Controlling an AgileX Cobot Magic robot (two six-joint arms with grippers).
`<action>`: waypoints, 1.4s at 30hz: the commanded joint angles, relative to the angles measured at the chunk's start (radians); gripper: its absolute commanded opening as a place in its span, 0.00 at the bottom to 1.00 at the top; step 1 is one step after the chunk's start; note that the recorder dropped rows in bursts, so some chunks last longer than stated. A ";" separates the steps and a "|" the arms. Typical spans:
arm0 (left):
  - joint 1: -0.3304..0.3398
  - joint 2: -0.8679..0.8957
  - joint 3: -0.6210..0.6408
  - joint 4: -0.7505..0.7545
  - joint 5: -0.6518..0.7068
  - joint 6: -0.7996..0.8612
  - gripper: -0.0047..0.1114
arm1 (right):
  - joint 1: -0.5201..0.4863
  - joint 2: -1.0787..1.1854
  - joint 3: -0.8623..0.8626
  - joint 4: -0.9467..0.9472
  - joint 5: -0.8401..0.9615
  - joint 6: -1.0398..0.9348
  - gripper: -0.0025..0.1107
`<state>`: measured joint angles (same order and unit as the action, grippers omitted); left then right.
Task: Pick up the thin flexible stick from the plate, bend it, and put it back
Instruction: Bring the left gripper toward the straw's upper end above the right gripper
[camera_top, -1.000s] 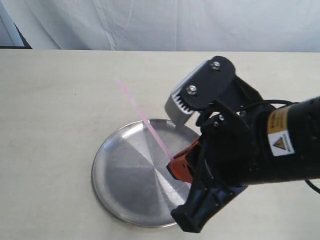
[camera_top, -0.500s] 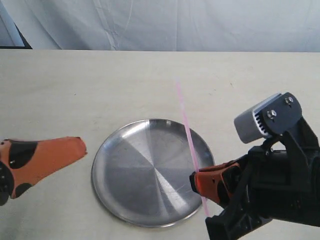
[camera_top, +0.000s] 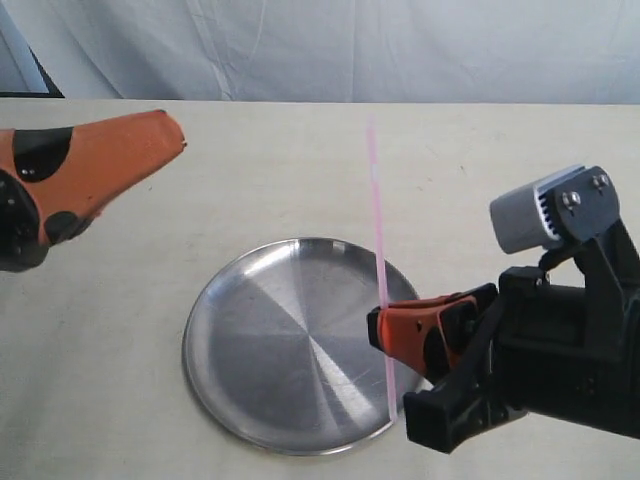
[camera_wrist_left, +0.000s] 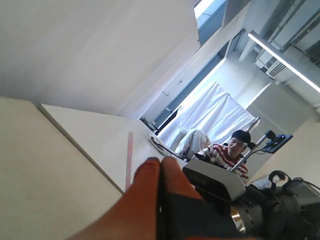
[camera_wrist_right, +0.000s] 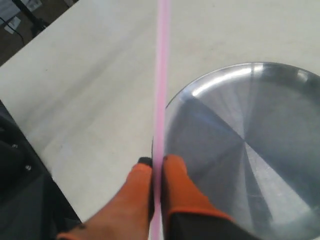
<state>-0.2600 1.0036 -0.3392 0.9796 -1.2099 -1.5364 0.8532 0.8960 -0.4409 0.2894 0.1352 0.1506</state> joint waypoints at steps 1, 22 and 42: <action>-0.011 0.002 -0.025 -0.023 -0.011 0.136 0.04 | -0.005 0.010 0.005 0.019 -0.087 -0.001 0.01; -0.011 0.096 -0.062 0.137 0.066 -0.064 0.50 | 0.069 0.083 -0.054 0.032 -0.092 0.001 0.01; -0.011 0.161 -0.131 0.269 0.030 -0.208 0.56 | 0.154 0.196 -0.202 0.034 -0.052 -0.001 0.01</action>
<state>-0.2600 1.1629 -0.4648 1.2423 -1.1855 -1.7477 1.0053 1.0857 -0.6154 0.3289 0.0744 0.1529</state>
